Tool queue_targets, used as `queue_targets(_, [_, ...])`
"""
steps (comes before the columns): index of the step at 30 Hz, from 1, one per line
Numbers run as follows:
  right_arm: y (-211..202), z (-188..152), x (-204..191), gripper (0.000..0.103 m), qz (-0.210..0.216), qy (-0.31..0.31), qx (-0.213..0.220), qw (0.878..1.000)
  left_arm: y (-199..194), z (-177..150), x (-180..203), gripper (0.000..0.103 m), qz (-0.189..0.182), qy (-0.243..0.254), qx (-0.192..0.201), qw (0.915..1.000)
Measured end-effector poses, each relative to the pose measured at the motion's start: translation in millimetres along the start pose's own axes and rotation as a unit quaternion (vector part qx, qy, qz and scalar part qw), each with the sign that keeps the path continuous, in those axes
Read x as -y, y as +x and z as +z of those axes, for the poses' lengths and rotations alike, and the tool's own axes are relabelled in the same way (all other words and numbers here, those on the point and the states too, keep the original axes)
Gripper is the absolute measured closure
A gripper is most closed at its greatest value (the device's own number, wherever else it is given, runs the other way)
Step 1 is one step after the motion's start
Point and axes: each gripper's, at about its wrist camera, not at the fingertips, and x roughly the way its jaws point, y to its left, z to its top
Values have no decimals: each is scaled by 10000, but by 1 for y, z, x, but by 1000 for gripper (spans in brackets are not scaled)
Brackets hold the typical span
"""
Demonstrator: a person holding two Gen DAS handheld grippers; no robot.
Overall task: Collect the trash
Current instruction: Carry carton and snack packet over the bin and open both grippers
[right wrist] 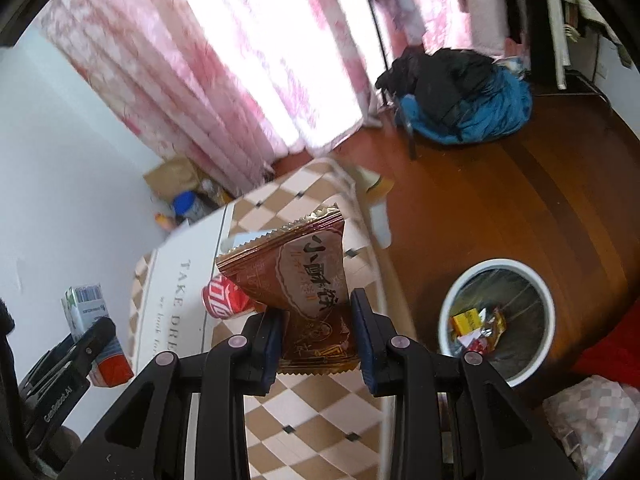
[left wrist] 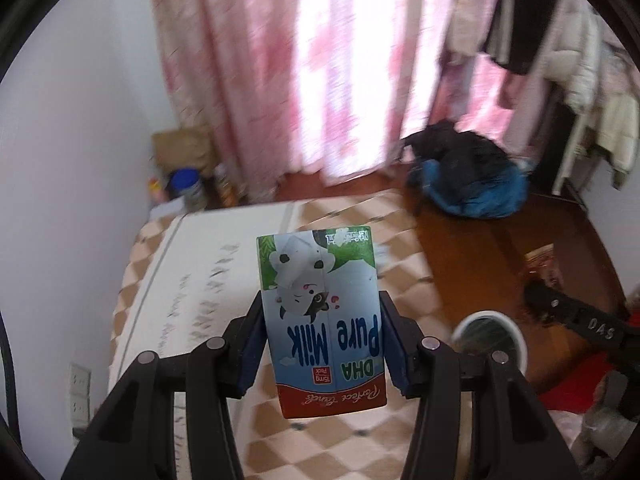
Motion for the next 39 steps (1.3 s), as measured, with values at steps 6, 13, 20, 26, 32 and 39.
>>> queue_targets(6, [-55, 2, 73, 69, -171, 301, 272, 9990, -6, 5, 86, 55, -562, 457, 89, 9973])
queue_targets(13, [-66, -3, 183, 69, -693, 774, 145, 9945, 38, -7, 184, 55, -997, 976, -322, 9897])
queue_targets(20, [-14, -26, 279, 69, -941, 1235, -484, 9867, 120, -43, 253, 55, -1192, 1318, -1174, 9771])
queue_targets(26, [53, -54, 337, 69, -937, 1641, -1151, 9752, 184, -69, 282, 53, -1352, 1384, -1898, 9626])
queue_targets(32, [104, -74, 372, 69, -888, 1926, -1595, 9641, 223, -80, 294, 50, -1475, 1257, -2339, 9528])
queue_targets(39, [141, -80, 374, 61, -1098, 1827, -1842, 9595, 237, -84, 287, 6, -1408, 944, -2485, 9537])
